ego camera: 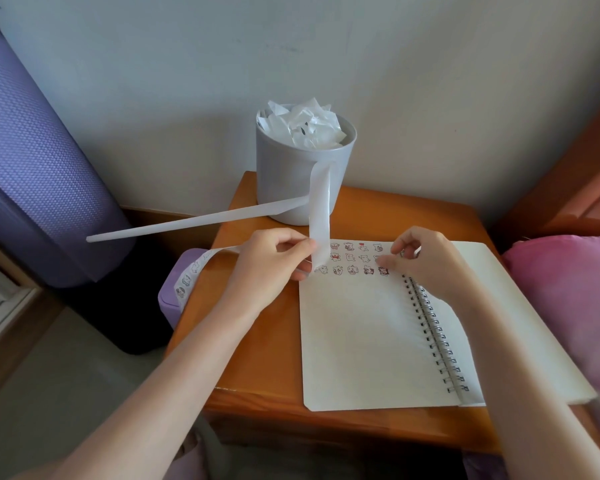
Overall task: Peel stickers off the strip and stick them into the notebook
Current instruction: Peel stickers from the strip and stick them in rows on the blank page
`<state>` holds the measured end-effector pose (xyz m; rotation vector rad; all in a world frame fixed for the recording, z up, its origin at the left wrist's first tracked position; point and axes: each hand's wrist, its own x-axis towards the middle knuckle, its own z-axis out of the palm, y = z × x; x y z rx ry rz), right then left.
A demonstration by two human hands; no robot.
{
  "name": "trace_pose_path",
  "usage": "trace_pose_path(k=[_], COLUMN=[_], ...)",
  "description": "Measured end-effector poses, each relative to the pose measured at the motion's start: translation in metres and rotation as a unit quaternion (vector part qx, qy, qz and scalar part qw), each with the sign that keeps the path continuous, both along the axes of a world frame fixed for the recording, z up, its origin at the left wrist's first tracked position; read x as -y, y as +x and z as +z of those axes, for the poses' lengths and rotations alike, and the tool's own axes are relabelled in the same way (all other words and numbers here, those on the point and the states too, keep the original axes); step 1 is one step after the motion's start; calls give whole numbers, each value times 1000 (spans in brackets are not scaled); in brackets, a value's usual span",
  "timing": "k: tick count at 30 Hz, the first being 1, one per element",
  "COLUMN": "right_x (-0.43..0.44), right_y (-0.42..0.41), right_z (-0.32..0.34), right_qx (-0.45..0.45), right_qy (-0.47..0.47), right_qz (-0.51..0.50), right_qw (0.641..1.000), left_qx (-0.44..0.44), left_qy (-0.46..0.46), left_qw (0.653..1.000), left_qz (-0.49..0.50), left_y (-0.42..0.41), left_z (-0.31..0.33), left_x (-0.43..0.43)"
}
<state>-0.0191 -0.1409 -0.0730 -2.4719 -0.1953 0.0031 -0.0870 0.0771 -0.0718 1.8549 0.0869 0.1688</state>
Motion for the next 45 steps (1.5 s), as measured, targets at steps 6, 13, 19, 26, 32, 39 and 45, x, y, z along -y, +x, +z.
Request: trace_pose_path(k=[6,13,19,26,32,39,45], right_x=[1,-21,-54,-62,-64,-65,-65], right_y=[3,-10,-29,-34,-35,-34,-34], right_z=[-4,6,14,11,11,10,9], right_qx=[15,65,1,11,21,28,22], right_qy=[-32,92,217,241,266,262,260], right_qz=[4,66,172,159,140,127,121], right_qw=[999,991,961,958,954,956,958], left_qx=[0,-7,11,41,12,5,16], left_qy=[-3,-11,-31,12,-12,24,34], left_qw=[1000,1000,999,998,999,1000,999], left_qz=[-2,0,16,52,35,5,4], left_y=[-1,2,2,2,3,0,-1], left_z=[0,-1,1,3,3,2,3], left_x=[-1,0,0,-2,-2,-4,-4])
